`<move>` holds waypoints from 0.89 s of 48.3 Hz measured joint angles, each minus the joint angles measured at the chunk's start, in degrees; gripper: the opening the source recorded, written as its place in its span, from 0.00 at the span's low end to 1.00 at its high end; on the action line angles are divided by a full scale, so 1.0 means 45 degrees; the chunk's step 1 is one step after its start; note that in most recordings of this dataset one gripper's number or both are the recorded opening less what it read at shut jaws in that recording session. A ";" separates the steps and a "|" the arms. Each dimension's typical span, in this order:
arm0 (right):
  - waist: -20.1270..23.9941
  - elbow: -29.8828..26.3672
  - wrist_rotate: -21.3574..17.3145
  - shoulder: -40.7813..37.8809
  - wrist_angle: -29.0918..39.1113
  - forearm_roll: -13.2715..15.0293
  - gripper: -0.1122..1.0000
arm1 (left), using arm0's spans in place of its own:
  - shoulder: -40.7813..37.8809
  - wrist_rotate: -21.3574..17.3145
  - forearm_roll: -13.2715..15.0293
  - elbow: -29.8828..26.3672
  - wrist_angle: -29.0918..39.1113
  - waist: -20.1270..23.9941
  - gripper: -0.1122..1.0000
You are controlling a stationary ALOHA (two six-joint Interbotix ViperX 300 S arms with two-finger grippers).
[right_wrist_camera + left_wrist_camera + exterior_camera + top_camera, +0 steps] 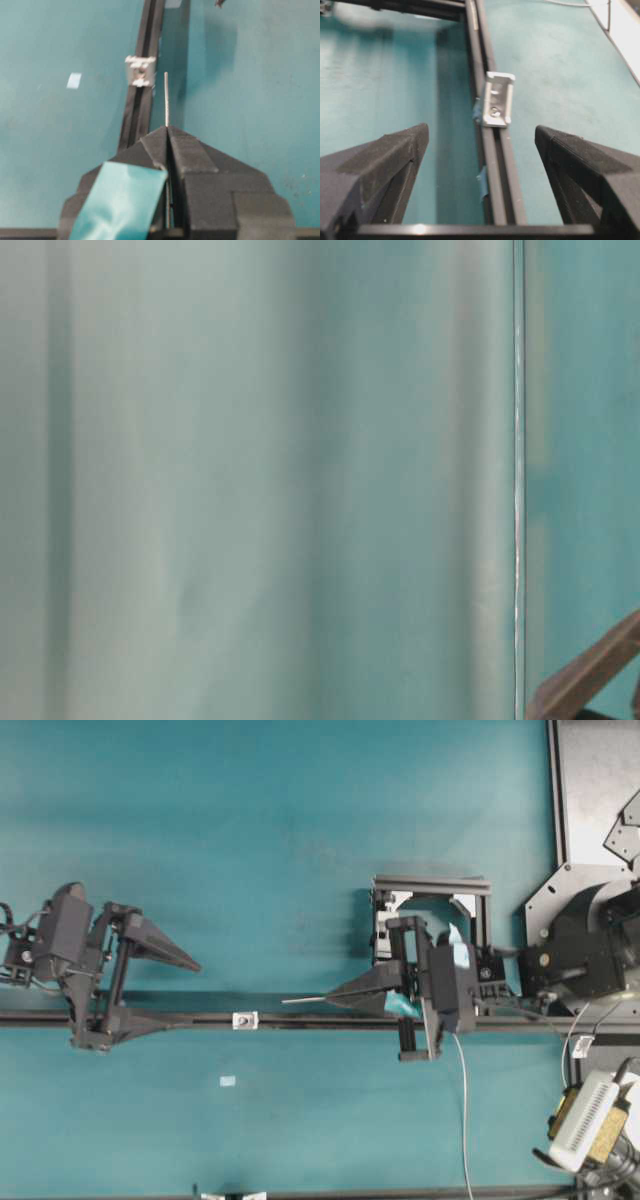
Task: Insert the wire into the hole on the right side and pull it with the left arm.
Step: 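Carry the wire end with the right gripper toward the white bracket, then align the wire tip with the bracket hole using the right gripper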
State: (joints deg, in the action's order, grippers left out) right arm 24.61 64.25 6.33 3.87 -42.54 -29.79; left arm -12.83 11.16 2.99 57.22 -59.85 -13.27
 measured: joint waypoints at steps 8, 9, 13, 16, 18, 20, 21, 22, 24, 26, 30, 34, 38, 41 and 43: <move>0.1230 -0.0234 0.1133 -0.0703 -0.0840 -0.1875 0.12 | -0.0898 0.0000 0.0000 -0.0645 -0.0195 -0.0352 0.74; 0.1348 -0.0273 0.1211 -0.0801 -0.0938 -0.1992 0.12 | -0.1035 0.0000 0.0000 -0.0762 -0.0215 -0.0391 0.74; 0.1680 -0.0430 0.1367 -0.1152 -0.1172 -0.2266 0.12 | -0.1367 -0.0020 0.0000 -0.1016 -0.0313 -0.0449 0.74; 0.1797 -0.0508 0.1367 -0.1387 -0.1367 -0.2324 0.12 | -0.1523 -0.0039 0.0000 -0.1152 -0.0469 -0.0430 0.74; 0.1836 -0.0566 0.1387 -0.1563 -0.1465 -0.2324 0.12 | -0.1621 -0.0059 -0.0020 -0.1191 -0.0586 -0.0430 0.74; 0.1875 -0.0625 0.1367 -0.1719 -0.1621 -0.2363 0.12 | -0.1699 -0.0059 0.0000 -0.1230 -0.0664 -0.0430 0.74; 0.1875 -0.0645 0.1387 -0.1797 -0.1680 -0.2383 0.12 | -0.1719 -0.0059 0.0000 -0.1230 -0.0703 -0.0449 0.74; 0.1895 -0.0684 0.1387 -0.1875 -0.1758 -0.2383 0.12 | -0.1719 -0.0078 0.0000 -0.1230 -0.0723 -0.0449 0.74; 0.1914 -0.0742 0.1387 -0.2031 -0.1875 -0.2383 0.12 | -0.1719 -0.0098 0.0000 -0.1230 -0.0762 -0.0449 0.74; 0.1934 -0.0801 0.1387 -0.2168 -0.2012 -0.2383 0.12 | -0.1719 -0.0117 0.0000 -0.1250 -0.0801 -0.0449 0.74; 0.1934 -0.0859 0.1387 -0.2422 -0.2246 -0.2441 0.12 | -0.1719 -0.0137 0.0000 -0.1270 -0.0801 -0.0449 0.74; 0.1934 -0.0898 0.1387 -0.2559 -0.2441 -0.2598 0.12 | -0.1738 -0.0156 0.0000 -0.1309 -0.0801 -0.0449 0.74; 0.1934 -0.0898 0.1387 -0.2676 -0.2559 -0.2715 0.12 | -0.1738 -0.0156 -0.0020 -0.1328 -0.0820 -0.0449 0.74; 0.1934 -0.0918 0.1387 -0.2754 -0.2617 -0.2734 0.12 | -0.1758 -0.0156 0.0000 -0.1328 -0.0820 -0.0449 0.74; 0.1934 -0.0938 0.1387 -0.2813 -0.2676 -0.2754 0.12 | -0.1758 -0.0156 0.0000 -0.1348 -0.0820 -0.0469 0.74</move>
State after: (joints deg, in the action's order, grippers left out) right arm 33.31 60.03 12.57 -8.79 -54.58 -42.19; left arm -20.74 10.46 2.99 51.15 -63.54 -15.38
